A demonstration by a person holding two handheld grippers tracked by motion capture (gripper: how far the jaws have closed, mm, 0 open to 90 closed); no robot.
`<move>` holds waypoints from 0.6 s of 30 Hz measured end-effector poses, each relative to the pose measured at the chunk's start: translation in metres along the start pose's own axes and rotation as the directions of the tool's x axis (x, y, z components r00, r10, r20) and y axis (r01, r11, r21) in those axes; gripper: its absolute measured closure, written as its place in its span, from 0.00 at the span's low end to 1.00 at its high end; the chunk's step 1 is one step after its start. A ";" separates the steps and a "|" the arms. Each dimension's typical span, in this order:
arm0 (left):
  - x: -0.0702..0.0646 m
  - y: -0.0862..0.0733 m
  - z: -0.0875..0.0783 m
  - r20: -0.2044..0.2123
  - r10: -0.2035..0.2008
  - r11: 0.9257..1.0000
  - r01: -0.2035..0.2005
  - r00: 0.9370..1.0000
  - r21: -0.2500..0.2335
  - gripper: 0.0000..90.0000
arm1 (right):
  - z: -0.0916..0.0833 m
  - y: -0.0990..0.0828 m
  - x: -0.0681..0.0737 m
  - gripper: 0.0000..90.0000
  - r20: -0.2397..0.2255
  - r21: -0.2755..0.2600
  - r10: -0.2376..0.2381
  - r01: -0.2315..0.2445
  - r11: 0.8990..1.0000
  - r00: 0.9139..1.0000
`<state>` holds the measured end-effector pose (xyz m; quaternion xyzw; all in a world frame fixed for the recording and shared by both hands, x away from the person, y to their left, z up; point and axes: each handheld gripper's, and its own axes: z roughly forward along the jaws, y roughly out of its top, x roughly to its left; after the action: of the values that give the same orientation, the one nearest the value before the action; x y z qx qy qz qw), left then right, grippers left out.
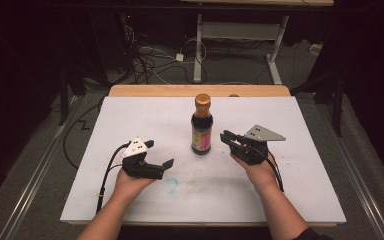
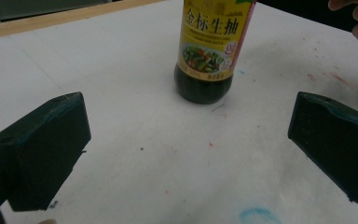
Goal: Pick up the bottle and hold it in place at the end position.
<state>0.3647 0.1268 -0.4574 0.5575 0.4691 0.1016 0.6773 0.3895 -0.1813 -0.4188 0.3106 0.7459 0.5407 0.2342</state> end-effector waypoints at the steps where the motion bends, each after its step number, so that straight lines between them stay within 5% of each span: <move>1: 0.000 0.000 0.005 0.002 0.000 1.000 0.000 1.000 0.010 0.00 | 0.000 0.000 -0.001 0.93 0.001 0.001 0.003 -0.003 1.000 1.000; 4: -0.003 -0.001 0.016 0.014 0.017 1.000 -0.017 1.000 0.015 0.00 | 0.001 0.002 -0.004 1.00 0.005 0.004 -0.012 0.012 1.000 1.000; 18: -0.015 0.008 0.056 0.063 -0.011 1.000 0.010 0.998 0.015 0.00 | 0.001 0.021 -0.003 1.00 -0.006 -0.013 -0.026 0.026 1.000 1.000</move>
<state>0.4015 0.0825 -0.4465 0.5630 0.4512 0.0772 0.6881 0.3969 -0.1780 -0.3994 0.2978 0.7470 0.5434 0.2410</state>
